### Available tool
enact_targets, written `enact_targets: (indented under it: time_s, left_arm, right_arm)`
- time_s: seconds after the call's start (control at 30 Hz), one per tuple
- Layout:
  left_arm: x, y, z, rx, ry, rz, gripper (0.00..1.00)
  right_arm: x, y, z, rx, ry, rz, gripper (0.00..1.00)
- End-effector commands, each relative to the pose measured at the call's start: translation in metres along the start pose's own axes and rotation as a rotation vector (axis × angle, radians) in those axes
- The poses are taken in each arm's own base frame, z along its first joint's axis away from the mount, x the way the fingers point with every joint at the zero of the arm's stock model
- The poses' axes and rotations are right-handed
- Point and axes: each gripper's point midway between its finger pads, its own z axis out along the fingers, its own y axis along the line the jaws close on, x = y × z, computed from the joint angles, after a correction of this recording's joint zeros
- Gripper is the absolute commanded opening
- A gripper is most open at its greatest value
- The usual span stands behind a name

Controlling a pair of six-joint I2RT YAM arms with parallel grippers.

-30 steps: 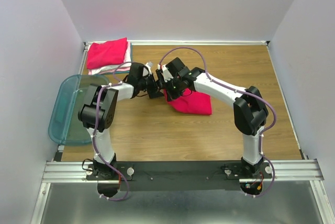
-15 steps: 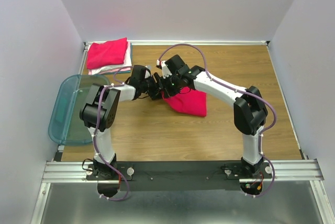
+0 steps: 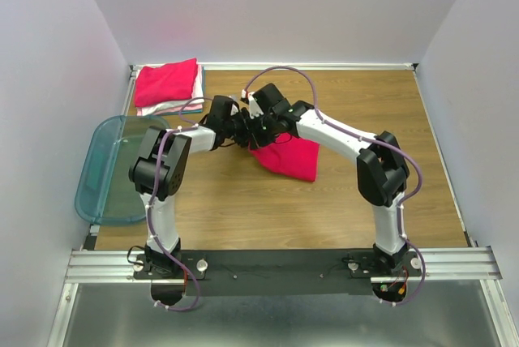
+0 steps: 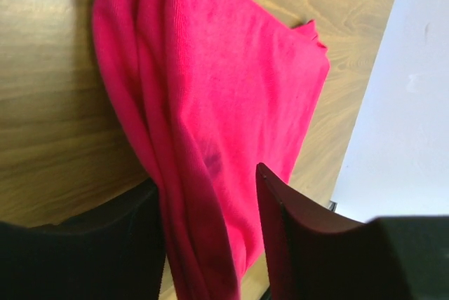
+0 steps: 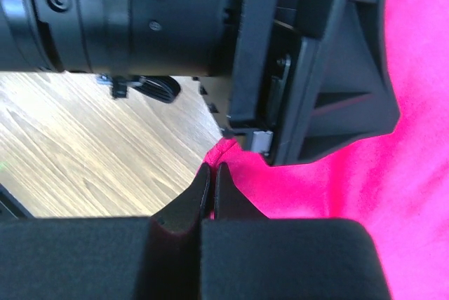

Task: Fold and stack the t-shirts
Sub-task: Put the neatly folded tshirt into the corner of the board with the left arm

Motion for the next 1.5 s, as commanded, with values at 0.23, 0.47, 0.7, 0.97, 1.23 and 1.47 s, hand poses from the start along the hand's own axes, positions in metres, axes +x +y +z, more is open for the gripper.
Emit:
enact_targets:
  time_s: [0.23, 0.47, 0.7, 0.97, 1.23, 1.47]
  left_arm:
    - [-0.008, 0.003, 0.018, -0.032, -0.043, 0.016, 0.41]
    - [-0.015, -0.002, 0.026, -0.028, -0.047, 0.095, 0.0]
    - [-0.058, -0.011, 0.015, -0.129, -0.153, 0.347, 0.0]
    - [-0.125, -0.037, 0.0, -0.227, -0.231, 0.655, 0.0]
    - [-0.196, -0.04, -0.027, -0.348, -0.264, 0.88, 0.0]
    - [-0.256, -0.073, -0.068, -0.33, -0.38, 1.013, 0.0]
  right_arm:
    - [-0.021, 0.003, 0.004, 0.006, -0.058, 0.017, 0.01]
    - [-0.019, 0.001, 0.0, 0.015, -0.06, 0.005, 0.05]
    - [-0.017, -0.027, -0.044, 0.096, -0.11, -0.023, 0.86]
    - [-0.007, -0.073, -0.105, 0.22, -0.168, -0.018, 1.0]
    - [0.015, -0.108, -0.131, 0.352, -0.162, -0.021, 1.0]
    - [0.021, -0.112, -0.129, 0.365, -0.141, -0.023, 1.0]
